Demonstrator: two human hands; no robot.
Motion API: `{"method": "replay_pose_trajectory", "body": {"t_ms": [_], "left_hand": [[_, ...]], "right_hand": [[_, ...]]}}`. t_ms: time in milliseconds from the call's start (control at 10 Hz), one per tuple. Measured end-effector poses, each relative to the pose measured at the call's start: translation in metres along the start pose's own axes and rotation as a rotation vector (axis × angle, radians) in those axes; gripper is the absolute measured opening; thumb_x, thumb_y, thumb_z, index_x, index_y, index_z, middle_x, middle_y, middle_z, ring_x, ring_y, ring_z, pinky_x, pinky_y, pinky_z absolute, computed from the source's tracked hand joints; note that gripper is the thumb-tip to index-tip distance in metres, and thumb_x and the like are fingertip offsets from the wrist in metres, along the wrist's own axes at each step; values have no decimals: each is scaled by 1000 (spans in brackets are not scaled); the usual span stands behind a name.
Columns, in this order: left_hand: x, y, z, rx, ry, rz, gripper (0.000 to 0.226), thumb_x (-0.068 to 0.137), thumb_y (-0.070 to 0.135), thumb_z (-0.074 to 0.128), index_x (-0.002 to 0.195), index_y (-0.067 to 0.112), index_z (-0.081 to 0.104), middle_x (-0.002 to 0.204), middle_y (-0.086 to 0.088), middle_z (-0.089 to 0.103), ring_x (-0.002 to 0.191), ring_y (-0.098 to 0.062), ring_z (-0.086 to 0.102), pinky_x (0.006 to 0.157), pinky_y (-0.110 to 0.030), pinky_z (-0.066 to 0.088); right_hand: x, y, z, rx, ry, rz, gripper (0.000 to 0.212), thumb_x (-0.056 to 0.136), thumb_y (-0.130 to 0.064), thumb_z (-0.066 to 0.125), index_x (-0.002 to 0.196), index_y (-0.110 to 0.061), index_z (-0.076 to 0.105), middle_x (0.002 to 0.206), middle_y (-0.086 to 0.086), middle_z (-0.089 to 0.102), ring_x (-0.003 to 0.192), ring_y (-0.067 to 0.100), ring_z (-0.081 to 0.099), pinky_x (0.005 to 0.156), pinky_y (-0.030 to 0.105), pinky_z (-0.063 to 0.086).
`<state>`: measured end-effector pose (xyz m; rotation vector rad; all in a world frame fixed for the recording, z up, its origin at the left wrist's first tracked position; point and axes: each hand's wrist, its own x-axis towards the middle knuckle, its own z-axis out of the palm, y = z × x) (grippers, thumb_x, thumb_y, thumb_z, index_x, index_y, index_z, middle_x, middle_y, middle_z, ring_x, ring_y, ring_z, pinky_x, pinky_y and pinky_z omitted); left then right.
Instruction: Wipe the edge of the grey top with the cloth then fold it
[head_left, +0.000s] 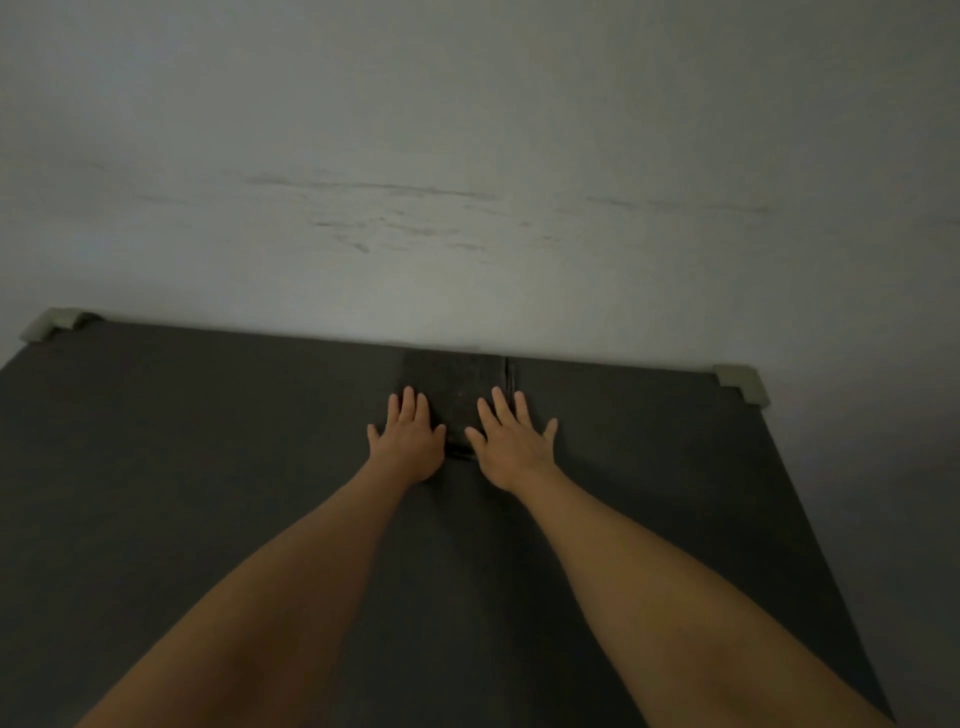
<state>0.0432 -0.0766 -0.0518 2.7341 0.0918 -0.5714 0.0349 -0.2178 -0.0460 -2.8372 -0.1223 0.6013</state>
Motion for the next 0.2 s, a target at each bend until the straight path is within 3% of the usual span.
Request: {"method": "replay_pose_trajectory", "body": {"t_ms": [200], "left_hand": [[-49, 15, -5, -16, 38, 74, 65, 91, 28, 44, 145, 11, 11, 156, -17, 7, 144, -36, 1, 115, -54, 12]], "right_hand": [[-65, 4, 4, 202, 132, -47, 45, 96, -20, 40, 140, -12, 33, 158, 9, 8, 145, 25, 3, 114, 57, 17]]}}
